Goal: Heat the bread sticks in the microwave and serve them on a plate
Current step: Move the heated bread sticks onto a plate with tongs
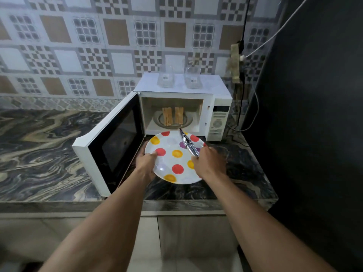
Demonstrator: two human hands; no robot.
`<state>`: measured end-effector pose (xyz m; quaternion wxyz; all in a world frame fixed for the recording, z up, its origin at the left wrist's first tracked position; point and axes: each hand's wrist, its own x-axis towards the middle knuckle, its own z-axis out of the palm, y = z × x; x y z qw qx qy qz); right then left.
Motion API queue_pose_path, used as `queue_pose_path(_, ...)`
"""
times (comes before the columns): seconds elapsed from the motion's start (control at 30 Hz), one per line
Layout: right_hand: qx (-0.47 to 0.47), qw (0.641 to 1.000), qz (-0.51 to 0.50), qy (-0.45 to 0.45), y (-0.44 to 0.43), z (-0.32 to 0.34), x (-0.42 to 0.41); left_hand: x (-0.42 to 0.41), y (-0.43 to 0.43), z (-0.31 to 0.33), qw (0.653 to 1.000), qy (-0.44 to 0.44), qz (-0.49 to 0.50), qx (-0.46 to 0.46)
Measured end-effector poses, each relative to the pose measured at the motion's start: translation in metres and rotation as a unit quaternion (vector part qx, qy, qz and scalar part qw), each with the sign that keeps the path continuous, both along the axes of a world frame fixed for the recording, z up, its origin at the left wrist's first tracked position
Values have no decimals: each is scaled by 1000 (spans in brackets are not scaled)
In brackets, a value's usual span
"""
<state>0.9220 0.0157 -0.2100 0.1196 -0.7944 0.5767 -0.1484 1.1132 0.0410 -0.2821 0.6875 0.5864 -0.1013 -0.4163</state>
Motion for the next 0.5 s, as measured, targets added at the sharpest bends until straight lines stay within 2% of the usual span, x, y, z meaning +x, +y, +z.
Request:
queue_pose_path(0.1,0,1000,-14,-3,-21,-13,10,18,-30,-29,998,-16,-20,60)
queue_pose_path(0.2,2,999,-31,-11,-39,-29,20,21,-45,-33,995,-7,-87,49)
queue_pose_path(0.33,28,999,-45,-6,-54,-51,33,35,-60,-58,997,-51,-59,22)
queue_pose_path(0.43,41,998,-52,2,-66,-66,43,50,-78,-87,996,-38,-68,35)
queue_pose_path(0.5,47,997,-59,5,-74,-75,49,48,-84,-85,997,-37,-60,39)
